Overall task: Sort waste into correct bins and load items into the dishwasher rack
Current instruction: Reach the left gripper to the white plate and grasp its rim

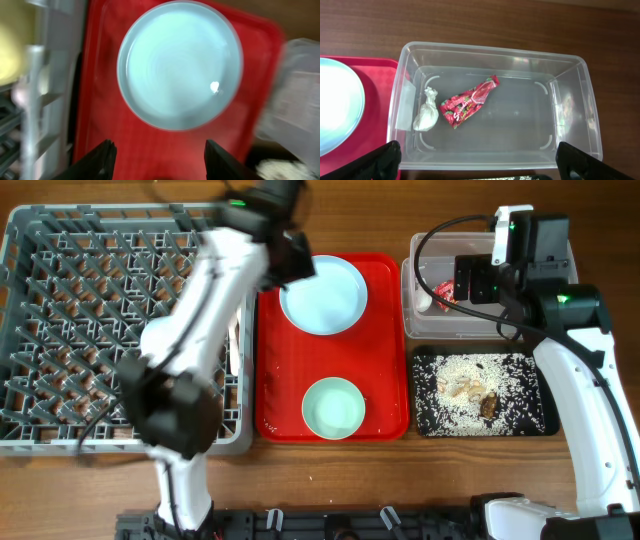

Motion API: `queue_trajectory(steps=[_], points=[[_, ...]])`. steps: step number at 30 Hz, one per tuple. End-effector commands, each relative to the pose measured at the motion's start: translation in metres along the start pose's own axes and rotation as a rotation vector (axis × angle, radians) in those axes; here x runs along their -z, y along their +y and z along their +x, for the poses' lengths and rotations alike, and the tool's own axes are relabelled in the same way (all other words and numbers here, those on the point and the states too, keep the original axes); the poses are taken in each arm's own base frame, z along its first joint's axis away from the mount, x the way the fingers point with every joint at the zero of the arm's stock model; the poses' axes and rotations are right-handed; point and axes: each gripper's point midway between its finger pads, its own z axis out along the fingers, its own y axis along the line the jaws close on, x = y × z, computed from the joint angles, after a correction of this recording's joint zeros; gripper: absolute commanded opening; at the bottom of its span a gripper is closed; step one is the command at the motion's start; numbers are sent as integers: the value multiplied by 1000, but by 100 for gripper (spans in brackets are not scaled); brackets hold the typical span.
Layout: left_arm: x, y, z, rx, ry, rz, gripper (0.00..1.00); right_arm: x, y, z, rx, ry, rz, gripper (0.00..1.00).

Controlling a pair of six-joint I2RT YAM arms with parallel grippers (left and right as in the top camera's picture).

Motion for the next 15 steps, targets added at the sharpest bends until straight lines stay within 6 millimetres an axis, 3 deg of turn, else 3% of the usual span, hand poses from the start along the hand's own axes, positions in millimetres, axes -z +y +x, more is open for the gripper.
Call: queue_trajectory(steps=[1, 4, 7, 12, 15], points=[[-42, 2, -17, 16, -58, -100, 60, 1, 0, -3, -19, -7, -5, 100], [-71, 2, -24, 6, -60, -114, 59, 1, 0, -3, -19, -7, -5, 100], [-82, 22, -34, 0, -116, -236, 55, 1, 0, -3, -19, -7, -5, 100], [-107, 29, -29, -107, -65, -273, 56, 1, 0, -3, -19, -7, -5, 100], [-125, 40, -27, -132, -19, -287, 51, 1, 0, -3, -20, -7, -5, 100]])
